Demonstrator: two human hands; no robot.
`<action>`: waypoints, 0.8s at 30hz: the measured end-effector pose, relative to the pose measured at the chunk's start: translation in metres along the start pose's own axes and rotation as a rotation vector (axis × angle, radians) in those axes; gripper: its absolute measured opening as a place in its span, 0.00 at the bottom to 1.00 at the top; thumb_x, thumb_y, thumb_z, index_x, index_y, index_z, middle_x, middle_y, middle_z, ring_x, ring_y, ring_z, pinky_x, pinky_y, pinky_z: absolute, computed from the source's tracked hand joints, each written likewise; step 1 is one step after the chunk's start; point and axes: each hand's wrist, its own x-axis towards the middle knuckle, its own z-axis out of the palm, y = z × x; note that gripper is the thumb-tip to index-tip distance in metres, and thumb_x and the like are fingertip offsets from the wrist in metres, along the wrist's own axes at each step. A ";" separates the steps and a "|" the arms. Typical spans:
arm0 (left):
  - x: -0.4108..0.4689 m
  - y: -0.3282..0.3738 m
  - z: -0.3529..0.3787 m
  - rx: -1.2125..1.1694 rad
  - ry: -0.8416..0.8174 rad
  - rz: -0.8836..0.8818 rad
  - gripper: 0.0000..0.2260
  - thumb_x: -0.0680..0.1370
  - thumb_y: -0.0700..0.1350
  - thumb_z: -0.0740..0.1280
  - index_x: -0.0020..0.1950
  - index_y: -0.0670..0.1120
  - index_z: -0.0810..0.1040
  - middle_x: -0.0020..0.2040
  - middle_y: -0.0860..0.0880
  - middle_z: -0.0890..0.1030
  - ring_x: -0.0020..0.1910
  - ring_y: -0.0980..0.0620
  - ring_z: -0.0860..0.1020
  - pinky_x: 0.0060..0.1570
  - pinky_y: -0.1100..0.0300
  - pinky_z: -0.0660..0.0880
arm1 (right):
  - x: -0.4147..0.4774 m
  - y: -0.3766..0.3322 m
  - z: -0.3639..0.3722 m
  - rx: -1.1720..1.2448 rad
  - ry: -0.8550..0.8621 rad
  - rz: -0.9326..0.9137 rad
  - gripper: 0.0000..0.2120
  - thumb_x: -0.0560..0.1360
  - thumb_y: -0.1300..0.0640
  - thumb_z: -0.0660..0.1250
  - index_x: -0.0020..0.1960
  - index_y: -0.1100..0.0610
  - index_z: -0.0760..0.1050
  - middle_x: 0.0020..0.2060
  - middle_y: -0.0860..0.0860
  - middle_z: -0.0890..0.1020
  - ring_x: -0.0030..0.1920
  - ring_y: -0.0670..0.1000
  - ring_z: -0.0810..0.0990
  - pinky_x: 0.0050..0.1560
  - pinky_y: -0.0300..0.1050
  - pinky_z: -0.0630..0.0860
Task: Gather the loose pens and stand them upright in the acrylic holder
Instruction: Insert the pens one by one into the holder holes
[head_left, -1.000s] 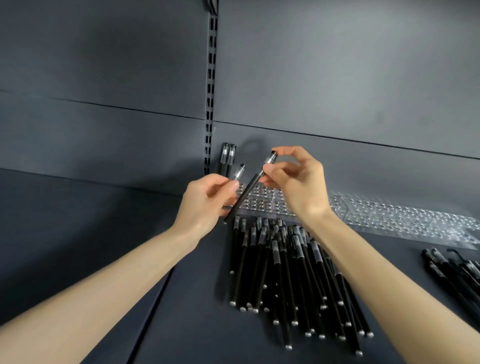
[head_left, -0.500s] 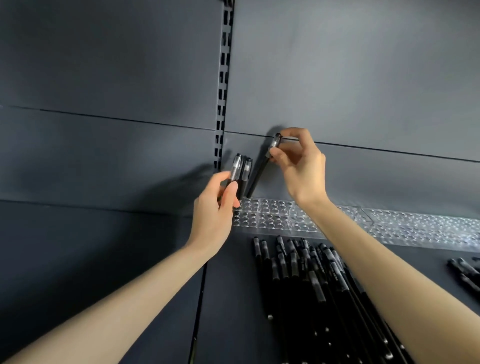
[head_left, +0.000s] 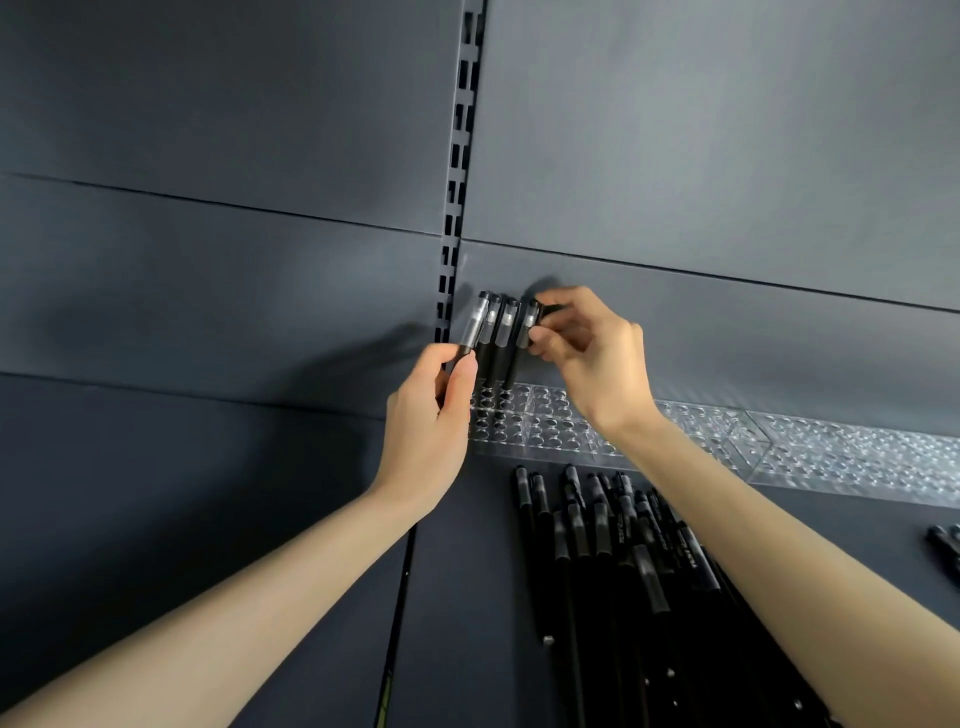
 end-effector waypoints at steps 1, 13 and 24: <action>-0.001 0.000 0.000 0.006 -0.002 -0.005 0.08 0.82 0.48 0.59 0.49 0.47 0.75 0.30 0.47 0.70 0.28 0.54 0.66 0.27 0.59 0.64 | 0.000 0.000 0.000 -0.013 -0.003 0.000 0.11 0.75 0.66 0.67 0.56 0.56 0.76 0.36 0.49 0.81 0.39 0.49 0.83 0.50 0.49 0.80; -0.012 0.007 0.012 -0.152 -0.188 -0.110 0.09 0.81 0.43 0.59 0.48 0.44 0.78 0.31 0.53 0.72 0.25 0.58 0.64 0.27 0.66 0.61 | -0.014 -0.018 -0.019 0.263 -0.094 0.099 0.07 0.74 0.59 0.70 0.51 0.51 0.76 0.37 0.50 0.82 0.43 0.49 0.81 0.49 0.40 0.77; -0.011 0.004 0.011 0.211 -0.041 0.128 0.06 0.78 0.45 0.66 0.50 0.45 0.79 0.48 0.53 0.78 0.48 0.57 0.76 0.49 0.65 0.72 | -0.006 -0.021 -0.038 0.313 0.071 0.048 0.15 0.70 0.65 0.73 0.49 0.49 0.74 0.32 0.47 0.82 0.38 0.52 0.82 0.50 0.50 0.79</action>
